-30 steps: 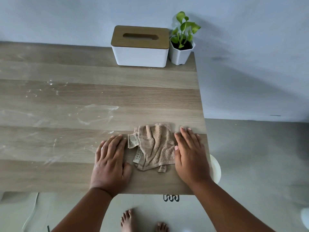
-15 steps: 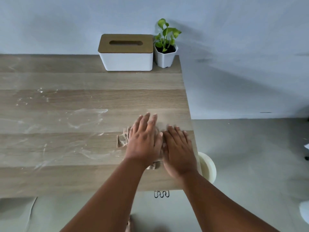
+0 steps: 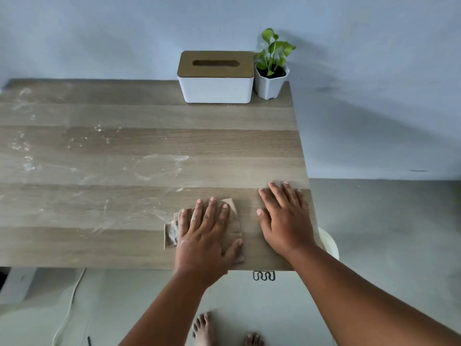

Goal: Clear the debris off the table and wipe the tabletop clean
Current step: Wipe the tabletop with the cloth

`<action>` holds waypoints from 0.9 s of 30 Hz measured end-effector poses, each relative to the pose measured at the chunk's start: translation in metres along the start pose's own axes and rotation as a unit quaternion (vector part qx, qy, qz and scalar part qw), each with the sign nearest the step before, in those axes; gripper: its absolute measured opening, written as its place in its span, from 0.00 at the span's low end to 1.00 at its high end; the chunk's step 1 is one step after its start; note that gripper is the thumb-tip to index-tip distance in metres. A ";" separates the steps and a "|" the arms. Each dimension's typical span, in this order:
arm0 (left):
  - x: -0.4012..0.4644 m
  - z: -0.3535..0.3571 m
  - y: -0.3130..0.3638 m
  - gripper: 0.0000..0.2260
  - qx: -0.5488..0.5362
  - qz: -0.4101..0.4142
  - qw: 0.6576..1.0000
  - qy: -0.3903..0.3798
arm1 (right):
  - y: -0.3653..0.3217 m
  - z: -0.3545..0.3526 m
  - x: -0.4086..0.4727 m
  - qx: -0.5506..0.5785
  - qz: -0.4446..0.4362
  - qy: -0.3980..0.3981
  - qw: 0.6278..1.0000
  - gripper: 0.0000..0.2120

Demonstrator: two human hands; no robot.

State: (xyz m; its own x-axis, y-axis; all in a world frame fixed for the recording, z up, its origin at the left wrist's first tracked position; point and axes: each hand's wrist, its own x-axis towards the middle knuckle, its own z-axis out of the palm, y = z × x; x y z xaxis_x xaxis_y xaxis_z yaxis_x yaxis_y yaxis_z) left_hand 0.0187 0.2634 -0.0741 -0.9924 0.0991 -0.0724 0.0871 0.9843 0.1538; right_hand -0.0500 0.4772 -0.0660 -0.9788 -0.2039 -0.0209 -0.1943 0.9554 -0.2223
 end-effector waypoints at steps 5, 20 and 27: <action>0.001 -0.008 -0.068 0.47 0.033 -0.065 0.997 -0.013 | -0.015 0.001 0.012 -0.018 0.034 -0.027 0.999 0.29; 0.049 -0.003 -0.054 0.34 0.017 0.058 0.998 -0.005 | -0.063 0.029 0.076 -0.034 0.119 -0.025 0.992 0.32; 0.024 -0.015 -0.127 0.35 0.031 -0.025 0.999 -0.006 | -0.065 0.027 0.078 -0.064 0.124 -0.052 0.989 0.33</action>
State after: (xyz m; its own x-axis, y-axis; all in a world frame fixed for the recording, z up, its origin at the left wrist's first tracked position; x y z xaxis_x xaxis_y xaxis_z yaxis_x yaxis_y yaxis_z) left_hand -0.0170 0.1388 -0.0801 -0.9946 0.0506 -0.0910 0.0427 0.9952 0.0876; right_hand -0.1115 0.3938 -0.0792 -0.9865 0.0257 -0.1618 0.0377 0.9967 -0.0718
